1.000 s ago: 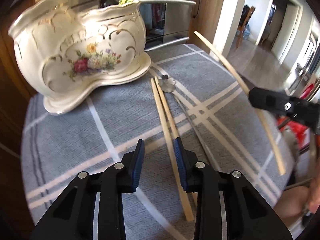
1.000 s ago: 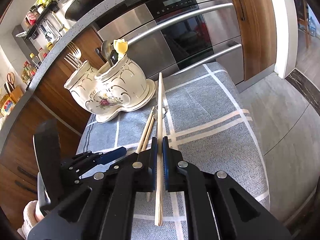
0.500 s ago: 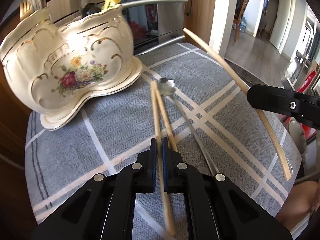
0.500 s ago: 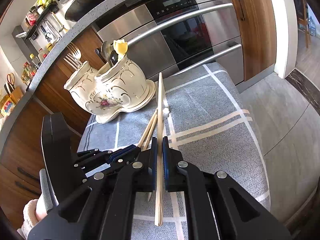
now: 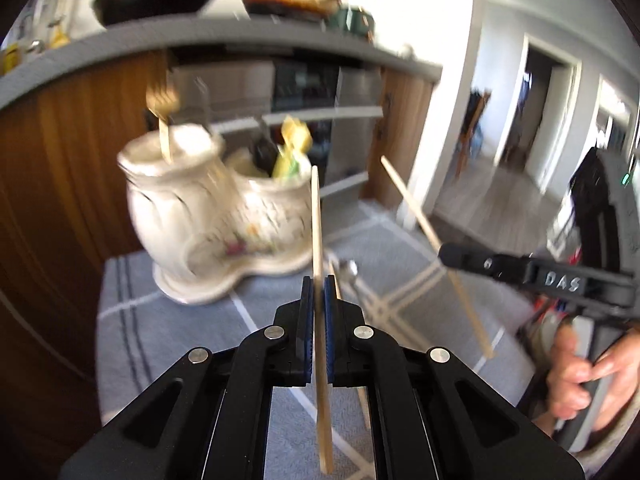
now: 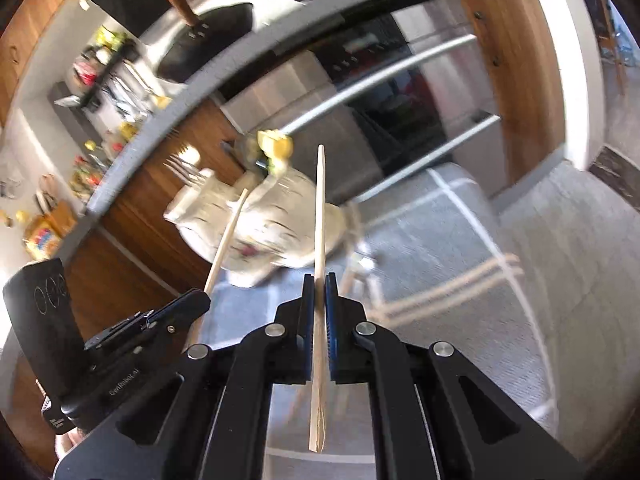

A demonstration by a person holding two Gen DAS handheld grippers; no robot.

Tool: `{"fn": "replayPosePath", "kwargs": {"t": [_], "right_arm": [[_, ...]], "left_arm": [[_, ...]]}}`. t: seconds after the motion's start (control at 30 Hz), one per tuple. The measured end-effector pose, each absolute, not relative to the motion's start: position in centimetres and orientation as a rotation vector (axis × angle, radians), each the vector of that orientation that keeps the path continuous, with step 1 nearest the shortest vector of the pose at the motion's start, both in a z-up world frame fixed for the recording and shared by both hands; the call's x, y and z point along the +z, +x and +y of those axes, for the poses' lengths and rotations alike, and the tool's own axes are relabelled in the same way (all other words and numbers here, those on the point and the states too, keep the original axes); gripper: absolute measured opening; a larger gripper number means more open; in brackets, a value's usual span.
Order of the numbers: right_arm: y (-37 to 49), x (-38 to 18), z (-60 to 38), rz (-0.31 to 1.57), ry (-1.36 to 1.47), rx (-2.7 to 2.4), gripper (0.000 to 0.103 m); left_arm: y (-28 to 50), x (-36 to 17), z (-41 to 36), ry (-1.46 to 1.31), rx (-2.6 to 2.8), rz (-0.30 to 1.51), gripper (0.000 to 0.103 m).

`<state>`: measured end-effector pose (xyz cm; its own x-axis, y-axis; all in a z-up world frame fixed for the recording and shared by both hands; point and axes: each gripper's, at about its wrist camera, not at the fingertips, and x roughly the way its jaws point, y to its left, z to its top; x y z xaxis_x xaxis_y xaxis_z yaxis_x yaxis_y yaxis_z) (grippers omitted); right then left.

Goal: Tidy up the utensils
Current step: 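Lift the chopsticks with the right tool while the left tool grasps another chopstick, then carry the wooden chopsticks in both tools over the holder and lower them in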

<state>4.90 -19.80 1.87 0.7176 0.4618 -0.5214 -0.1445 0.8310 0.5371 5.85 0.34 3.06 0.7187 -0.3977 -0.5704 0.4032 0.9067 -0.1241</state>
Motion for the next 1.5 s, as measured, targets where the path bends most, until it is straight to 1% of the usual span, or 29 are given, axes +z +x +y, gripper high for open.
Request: {"fn": "replayPosePath", "kwargs": {"t": [0.1, 0.3, 0.53, 0.73, 0.83, 0.93, 1.13, 1.5], "right_arm": [[5.3, 3.4, -19.0, 0.63, 0.467, 0.374, 0.005], [7.7, 5.9, -17.1, 0.522, 0.423, 0.427, 0.005], [12.9, 8.3, -15.3, 0.404, 0.408, 0.448, 0.005], [16.8, 8.6, -13.4, 0.335, 0.389, 0.43, 0.005], [17.5, 8.4, -12.5, 0.294, 0.361, 0.422, 0.005], [18.1, 7.9, -11.7, 0.262, 0.333, 0.406, 0.005], [19.2, 6.0, -11.2, 0.254, 0.335, 0.396, 0.005], [18.7, 5.2, -11.2, 0.25, 0.304, 0.408, 0.005]], "left_arm": [[5.5, 5.0, 2.2, -0.049, -0.433, 0.56, 0.005], [6.4, 8.7, 4.9, -0.068, -0.382, 0.447, 0.005], [12.1, 11.3, 7.9, -0.103, -0.327, 0.38, 0.005], [16.7, 11.4, 8.5, -0.13, -0.306, 0.358, 0.005], [18.2, 11.0, 8.5, -0.148, -0.307, 0.331, 0.005], [18.5, 10.3, 8.3, -0.154, -0.308, 0.298, 0.005], [18.8, 8.9, 8.1, -0.164, -0.303, 0.237, 0.005], [17.6, 7.4, 7.8, -0.116, -0.315, 0.204, 0.005]]}}
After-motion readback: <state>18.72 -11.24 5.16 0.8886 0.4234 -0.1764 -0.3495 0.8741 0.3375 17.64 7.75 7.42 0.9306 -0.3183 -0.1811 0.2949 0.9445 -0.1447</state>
